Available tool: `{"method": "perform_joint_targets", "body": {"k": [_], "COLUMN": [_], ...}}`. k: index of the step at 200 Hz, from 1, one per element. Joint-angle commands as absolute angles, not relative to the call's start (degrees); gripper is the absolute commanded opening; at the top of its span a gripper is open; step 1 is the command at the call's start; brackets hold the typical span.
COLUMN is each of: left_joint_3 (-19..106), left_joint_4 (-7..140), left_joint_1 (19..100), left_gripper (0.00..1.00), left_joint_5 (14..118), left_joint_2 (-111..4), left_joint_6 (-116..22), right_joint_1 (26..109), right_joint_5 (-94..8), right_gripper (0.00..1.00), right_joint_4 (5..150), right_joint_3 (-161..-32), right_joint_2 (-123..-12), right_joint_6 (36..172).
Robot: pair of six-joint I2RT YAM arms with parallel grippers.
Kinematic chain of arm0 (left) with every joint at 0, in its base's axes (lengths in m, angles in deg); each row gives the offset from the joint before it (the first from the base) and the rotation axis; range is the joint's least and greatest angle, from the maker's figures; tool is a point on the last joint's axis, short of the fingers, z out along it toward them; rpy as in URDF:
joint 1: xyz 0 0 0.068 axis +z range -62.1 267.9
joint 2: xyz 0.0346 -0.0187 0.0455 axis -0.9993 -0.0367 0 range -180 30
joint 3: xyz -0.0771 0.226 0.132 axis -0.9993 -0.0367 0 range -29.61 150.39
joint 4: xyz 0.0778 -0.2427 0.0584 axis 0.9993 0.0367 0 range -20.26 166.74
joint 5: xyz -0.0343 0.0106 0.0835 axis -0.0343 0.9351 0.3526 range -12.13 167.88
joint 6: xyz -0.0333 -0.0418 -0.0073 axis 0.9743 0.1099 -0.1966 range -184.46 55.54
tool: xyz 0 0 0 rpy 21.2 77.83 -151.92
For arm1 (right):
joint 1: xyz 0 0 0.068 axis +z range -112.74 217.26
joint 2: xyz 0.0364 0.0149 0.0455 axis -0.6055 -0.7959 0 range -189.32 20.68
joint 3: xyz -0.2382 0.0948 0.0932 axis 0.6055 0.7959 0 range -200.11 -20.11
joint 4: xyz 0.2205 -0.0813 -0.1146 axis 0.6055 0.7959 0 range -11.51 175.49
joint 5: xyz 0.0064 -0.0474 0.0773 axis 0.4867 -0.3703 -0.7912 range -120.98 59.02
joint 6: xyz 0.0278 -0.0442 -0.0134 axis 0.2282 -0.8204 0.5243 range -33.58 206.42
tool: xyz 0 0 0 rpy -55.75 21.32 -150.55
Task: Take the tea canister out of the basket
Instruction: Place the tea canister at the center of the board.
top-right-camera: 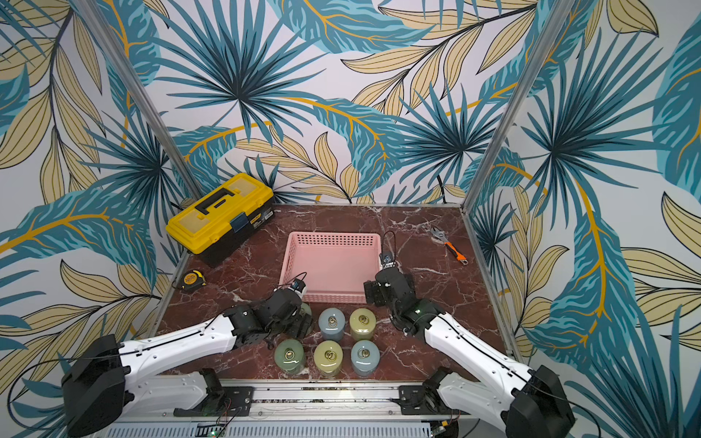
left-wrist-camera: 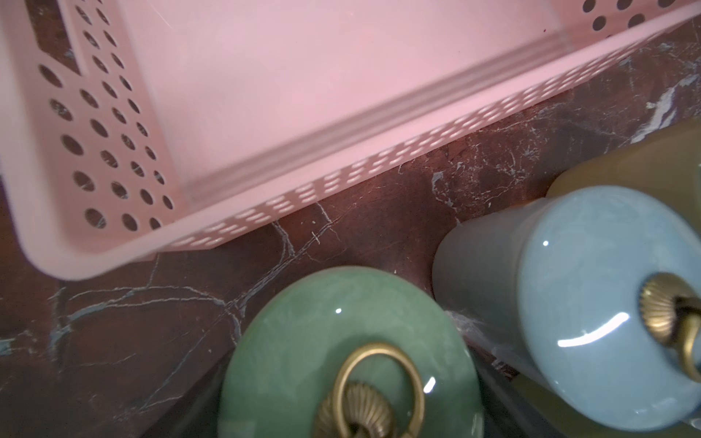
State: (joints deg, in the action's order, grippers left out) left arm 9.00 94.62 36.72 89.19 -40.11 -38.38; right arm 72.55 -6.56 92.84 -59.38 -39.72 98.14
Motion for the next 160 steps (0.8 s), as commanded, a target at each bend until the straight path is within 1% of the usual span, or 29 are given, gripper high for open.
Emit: {"method": "perform_joint_targets", "body": {"k": [1, 23, 40, 57, 79, 99, 118, 139, 160], "left_joint_3": [8.25, 8.18, 8.18, 8.60, 8.80, 8.88, 9.30, 10.00, 10.79], "left_joint_4": [90.43, 90.65, 90.79, 91.71, 92.59, 93.01, 93.78, 95.04, 96.10], "left_joint_1": [36.48, 36.44, 36.40, 36.38, 36.44, 36.40, 36.40, 36.39, 36.39], "left_gripper": [0.46, 0.48, 0.52, 0.61, 0.68, 0.77, 0.90, 1.00, 1.00], "left_joint_5": [90.53, 90.80, 90.64, 90.53, 90.38, 90.19, 90.34, 90.79, 91.06], "left_joint_2": [-39.86, -40.05, -40.31, -40.75, -41.19, -41.45, -41.55, -41.33, -40.78], "left_joint_6": [-37.83, -37.75, -37.49, -37.00, -36.53, -36.21, -35.83, -35.14, -34.93], "right_joint_1": [72.37, 72.41, 72.37, 72.39, 72.35, 72.39, 72.41, 72.42, 72.40], "right_joint_5": [-5.59, -5.58, -5.52, -5.38, -5.41, -5.40, -5.41, -5.33, -5.49], "right_gripper": [0.99, 0.99, 0.99, 0.99, 0.99, 0.99, 0.99, 0.99, 0.99], "right_joint_4": [91.90, 91.85, 91.85, 91.83, 91.73, 91.67, 91.67, 91.67, 91.74], "right_joint_3": [-58.30, -58.25, -58.25, -58.25, -58.25, -58.25, -58.25, -58.33, -58.34], "right_joint_2": [-39.78, -39.75, -39.79, -39.81, -39.89, -39.88, -39.83, -39.92, -39.81], "right_joint_6": [97.87, 97.83, 97.87, 97.85, 97.99, 97.90, 97.89, 97.91, 97.89]}}
